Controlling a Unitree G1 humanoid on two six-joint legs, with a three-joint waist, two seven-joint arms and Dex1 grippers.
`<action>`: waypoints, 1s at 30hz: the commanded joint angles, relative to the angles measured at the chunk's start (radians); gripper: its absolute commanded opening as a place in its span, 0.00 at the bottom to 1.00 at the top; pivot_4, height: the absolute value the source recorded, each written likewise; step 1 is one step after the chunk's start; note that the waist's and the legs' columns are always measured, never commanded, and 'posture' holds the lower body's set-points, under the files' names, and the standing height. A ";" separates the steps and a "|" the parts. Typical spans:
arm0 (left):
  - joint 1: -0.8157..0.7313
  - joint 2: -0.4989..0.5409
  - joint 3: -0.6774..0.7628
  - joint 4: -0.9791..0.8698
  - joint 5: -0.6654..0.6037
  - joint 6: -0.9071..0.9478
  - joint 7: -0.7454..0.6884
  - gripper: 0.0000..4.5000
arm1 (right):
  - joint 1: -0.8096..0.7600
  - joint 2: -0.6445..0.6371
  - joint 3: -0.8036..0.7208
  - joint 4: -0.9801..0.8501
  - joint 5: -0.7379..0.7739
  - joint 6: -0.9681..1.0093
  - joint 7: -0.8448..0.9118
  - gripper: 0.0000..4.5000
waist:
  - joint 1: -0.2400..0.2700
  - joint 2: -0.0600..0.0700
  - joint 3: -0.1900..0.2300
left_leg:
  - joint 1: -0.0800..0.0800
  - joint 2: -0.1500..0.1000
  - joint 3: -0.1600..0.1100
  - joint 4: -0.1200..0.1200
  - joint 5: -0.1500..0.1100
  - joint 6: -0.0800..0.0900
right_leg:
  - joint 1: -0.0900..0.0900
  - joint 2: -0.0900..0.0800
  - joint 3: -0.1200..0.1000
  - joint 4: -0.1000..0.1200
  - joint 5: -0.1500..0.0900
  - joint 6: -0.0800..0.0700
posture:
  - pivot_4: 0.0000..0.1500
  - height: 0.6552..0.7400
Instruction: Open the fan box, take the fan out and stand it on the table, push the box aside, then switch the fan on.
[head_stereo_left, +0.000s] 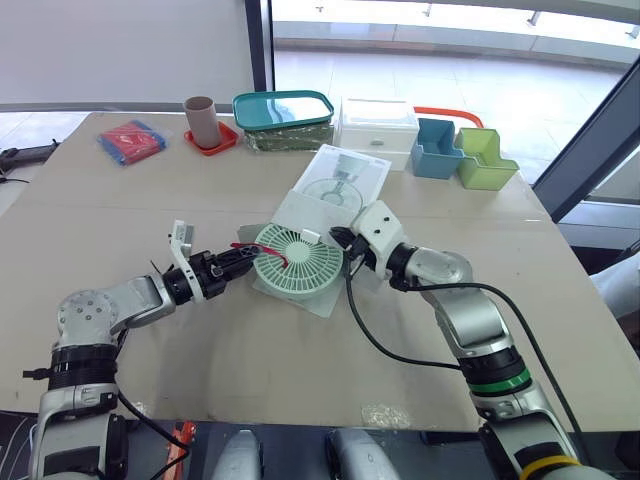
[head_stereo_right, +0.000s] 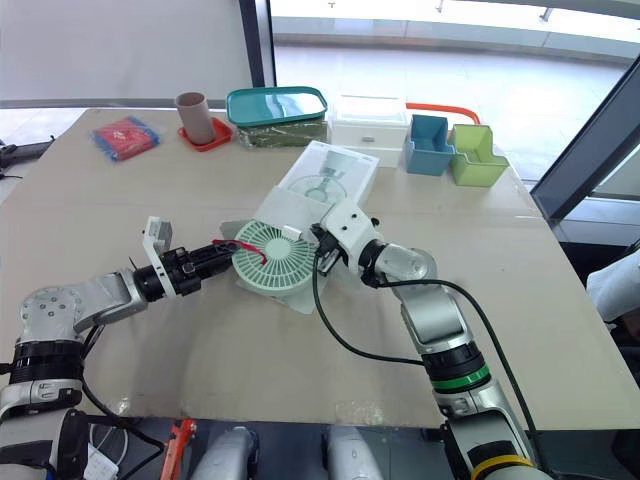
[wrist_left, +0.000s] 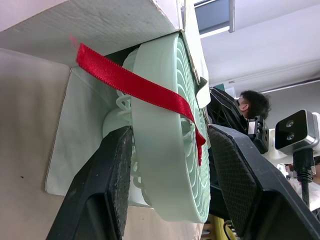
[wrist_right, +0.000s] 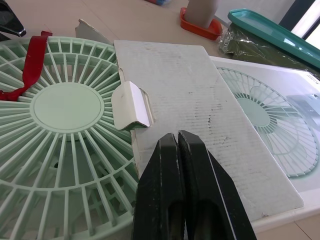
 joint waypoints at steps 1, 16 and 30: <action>-0.046 0.002 -0.023 0.021 0.042 0.045 -0.071 0.56 | 0.017 -0.002 0.017 0.003 -0.010 0.013 0.000 0.01 | 0.000 0.000 0.000 | 0.000 0.000 0.000 0.000 0.000 0.000 | 0.000 0.000 0.000 0.000 0.000 0.000 | 1.00 1.00; -0.092 0.010 -0.076 0.070 0.216 0.124 -0.242 0.56 | 0.035 -0.003 0.019 -0.021 -0.016 0.018 -0.013 0.01 | 0.000 0.000 0.000 | 0.000 0.000 -0.003 -0.003 0.002 -0.003 | 0.000 0.000 -0.003 0.000 0.000 -0.001 | 1.00 1.00; -0.111 -0.027 -0.041 0.083 0.265 0.133 -0.303 0.76 | 0.031 -0.006 0.019 -0.015 -0.018 0.014 -0.009 0.01 | 0.000 0.000 0.000 | 0.000 0.000 -0.005 -0.004 0.002 -0.003 | 0.000 0.000 -0.004 0.000 -0.001 -0.002 | 1.00 1.00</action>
